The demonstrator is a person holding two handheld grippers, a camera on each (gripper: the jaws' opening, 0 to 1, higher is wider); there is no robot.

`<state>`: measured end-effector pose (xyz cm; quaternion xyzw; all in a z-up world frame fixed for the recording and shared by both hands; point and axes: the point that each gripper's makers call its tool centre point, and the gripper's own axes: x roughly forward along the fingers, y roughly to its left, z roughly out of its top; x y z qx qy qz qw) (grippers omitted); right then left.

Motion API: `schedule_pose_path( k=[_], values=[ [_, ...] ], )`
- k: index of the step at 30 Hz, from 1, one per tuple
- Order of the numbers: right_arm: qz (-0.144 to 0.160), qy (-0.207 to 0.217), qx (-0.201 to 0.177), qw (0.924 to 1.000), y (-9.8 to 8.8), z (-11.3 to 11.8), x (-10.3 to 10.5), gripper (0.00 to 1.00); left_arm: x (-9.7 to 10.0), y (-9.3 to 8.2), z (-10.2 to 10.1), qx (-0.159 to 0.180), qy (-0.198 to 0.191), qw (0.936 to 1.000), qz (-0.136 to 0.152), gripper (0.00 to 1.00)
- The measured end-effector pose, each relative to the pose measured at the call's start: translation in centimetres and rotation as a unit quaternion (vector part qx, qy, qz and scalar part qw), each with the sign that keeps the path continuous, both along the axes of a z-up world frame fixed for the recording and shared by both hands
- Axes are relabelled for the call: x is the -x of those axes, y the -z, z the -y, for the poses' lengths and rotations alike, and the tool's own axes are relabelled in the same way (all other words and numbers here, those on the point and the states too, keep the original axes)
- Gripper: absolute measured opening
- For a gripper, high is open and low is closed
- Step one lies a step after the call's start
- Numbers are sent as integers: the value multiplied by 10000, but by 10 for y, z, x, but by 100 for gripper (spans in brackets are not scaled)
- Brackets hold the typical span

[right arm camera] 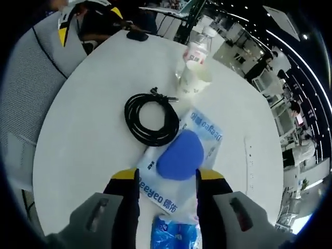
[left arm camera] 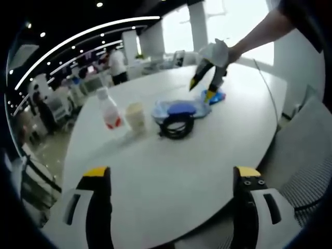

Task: Arrange the tabletop items into an orderly group along one side of the table until the central work area is clear of visible clutter.

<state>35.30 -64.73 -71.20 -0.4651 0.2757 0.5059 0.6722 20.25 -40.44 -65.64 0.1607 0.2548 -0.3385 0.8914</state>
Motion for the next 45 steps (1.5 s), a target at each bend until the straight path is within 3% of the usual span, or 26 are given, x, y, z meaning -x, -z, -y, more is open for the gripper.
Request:
schedule_pose_path(
  k=[23, 33, 45],
  values=[
    [93, -951, 227, 9952, 15, -46, 12, 39, -1, 1, -2, -1, -39, 10000, -43, 97],
    [40, -1604, 600, 9852, 35, -59, 25, 36, -1, 3, -4, -2, -71, 9999, -76, 97],
    [82, -1870, 867, 9785, 38, -75, 36, 23, -1, 3, -4, 6, -80, 9999, -105, 97]
  ],
)
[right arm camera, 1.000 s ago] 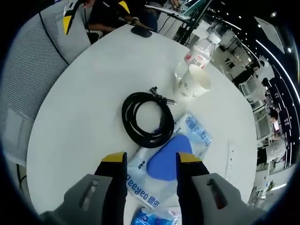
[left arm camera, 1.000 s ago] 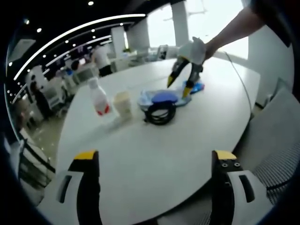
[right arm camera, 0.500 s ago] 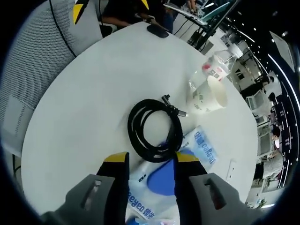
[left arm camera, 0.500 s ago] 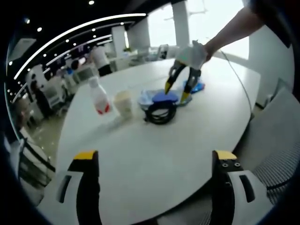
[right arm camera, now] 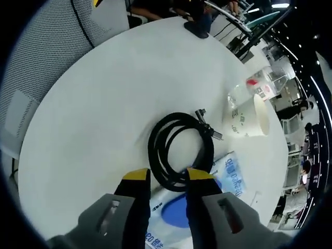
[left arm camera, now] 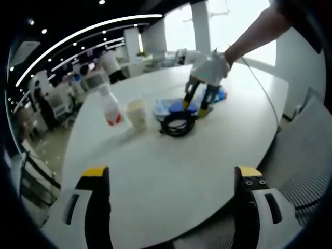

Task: Arrange the tabletop items into an orderly group along one side of the table until the central work area is clear of visible clutter.

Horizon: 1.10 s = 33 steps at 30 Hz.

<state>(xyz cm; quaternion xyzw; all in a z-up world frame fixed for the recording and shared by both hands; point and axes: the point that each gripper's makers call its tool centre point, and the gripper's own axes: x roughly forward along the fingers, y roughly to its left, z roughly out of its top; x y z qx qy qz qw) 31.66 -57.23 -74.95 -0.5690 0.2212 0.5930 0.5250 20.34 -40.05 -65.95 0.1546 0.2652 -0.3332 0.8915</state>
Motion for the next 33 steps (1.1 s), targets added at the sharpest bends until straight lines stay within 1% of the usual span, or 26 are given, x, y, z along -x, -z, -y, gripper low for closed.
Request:
schedule_pose_path(
  k=[4, 10, 16, 19, 21, 24, 28, 33],
  values=[
    [-19, -150, 118, 9998, 4, -1, 3, 22, 0, 1, 0, 6, -7, 10000, -13, 96],
    [-79, -248, 200, 9995, 4, -2, 7, 19, 0, 2, 0, 10, 0, 10000, -37, 96],
    [-91, -339, 290, 9990, 6, 1, 4, 20, 1, 3, 1, -4, 15, 10000, -67, 96],
    [-141, -382, 297, 9987, 7, 0, 7, 21, 1, 5, 0, -40, 9, 9999, -101, 95],
    [-77, -462, 361, 9983, 8, 0, 5, 20, 1, 4, 0, -10, -2, 10000, -91, 95],
    [-112, -429, 360, 9984, 8, -4, 5, 20, 2, 4, 0, -32, 19, 9999, -102, 95],
    [-163, -590, 457, 9971, 12, -5, 7, 18, 2, 4, 0, -43, 12, 9999, -96, 95],
    [-153, -633, 488, 9967, 11, -5, 7, 17, 2, 4, -1, -55, 5, 9999, -101, 95]
  ],
)
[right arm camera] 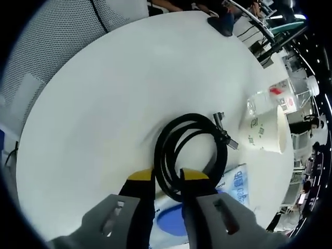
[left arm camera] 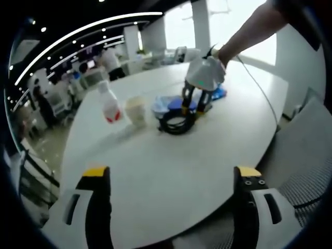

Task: Arrange the tabletop items into an orderly group along one side of the table until the central work area is clear of visible clutter.

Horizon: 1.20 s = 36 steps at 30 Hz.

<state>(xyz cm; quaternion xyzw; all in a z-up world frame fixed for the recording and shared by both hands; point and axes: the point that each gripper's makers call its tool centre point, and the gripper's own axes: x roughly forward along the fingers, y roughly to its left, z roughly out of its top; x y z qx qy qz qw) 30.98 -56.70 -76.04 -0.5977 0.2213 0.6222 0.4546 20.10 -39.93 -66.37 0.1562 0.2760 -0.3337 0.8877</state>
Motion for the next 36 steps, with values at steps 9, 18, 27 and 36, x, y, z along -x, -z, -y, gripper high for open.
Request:
schedule_pose_path(
  k=[9, 18, 27, 36],
  values=[
    [-133, -166, 139, 9997, 6, 4, 4, 10, 0, 1, -2, -39, -16, 10000, -15, 94],
    [-40, -350, 131, 9993, 6, 6, 9, 9, -1, 0, -2, -68, -23, 10000, 14, 94],
    [165, -295, -57, 9994, -10, 3, 9, 7, -1, 0, -3, -131, 2, 9999, 44, 93],
    [300, -30, -431, 9986, -29, -7, 8, 7, -1, 1, -2, -167, 56, 9998, 57, 92]
  ],
)
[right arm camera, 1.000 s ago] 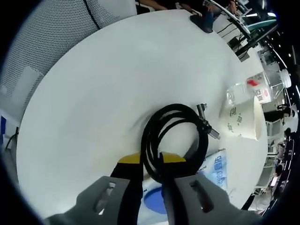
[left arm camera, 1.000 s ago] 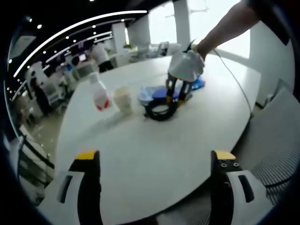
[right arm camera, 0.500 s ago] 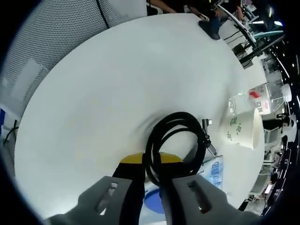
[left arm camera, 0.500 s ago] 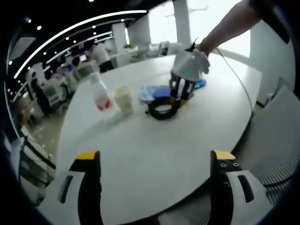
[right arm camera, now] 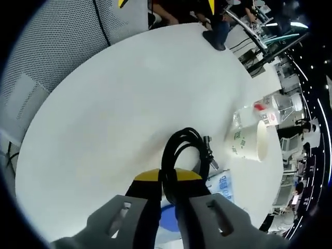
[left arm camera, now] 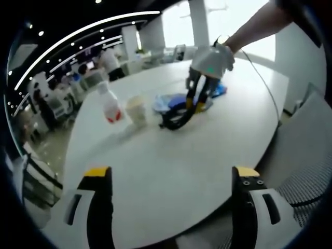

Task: Arrange the tabletop items into an orderly group along one side of the table until the central work area is clear of visible clutter.

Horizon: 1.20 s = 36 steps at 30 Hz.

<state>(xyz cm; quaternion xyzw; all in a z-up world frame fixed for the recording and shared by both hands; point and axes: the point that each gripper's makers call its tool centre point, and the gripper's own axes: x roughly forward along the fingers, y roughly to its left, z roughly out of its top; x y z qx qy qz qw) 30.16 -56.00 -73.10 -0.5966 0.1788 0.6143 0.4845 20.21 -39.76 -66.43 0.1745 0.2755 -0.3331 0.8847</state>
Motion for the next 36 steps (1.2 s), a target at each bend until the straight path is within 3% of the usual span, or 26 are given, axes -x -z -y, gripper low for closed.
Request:
schedule_pose_path(
  k=[20, 36],
  values=[
    [262, 293, -505, 9979, -33, -13, -16, 5, 1, 1, -1, -34, 19, 10000, 13, 91],
    [429, 605, -816, 9939, -61, -3, -17, 5, 2, -2, 3, 39, 75, 10000, 44, 90]
  ],
)
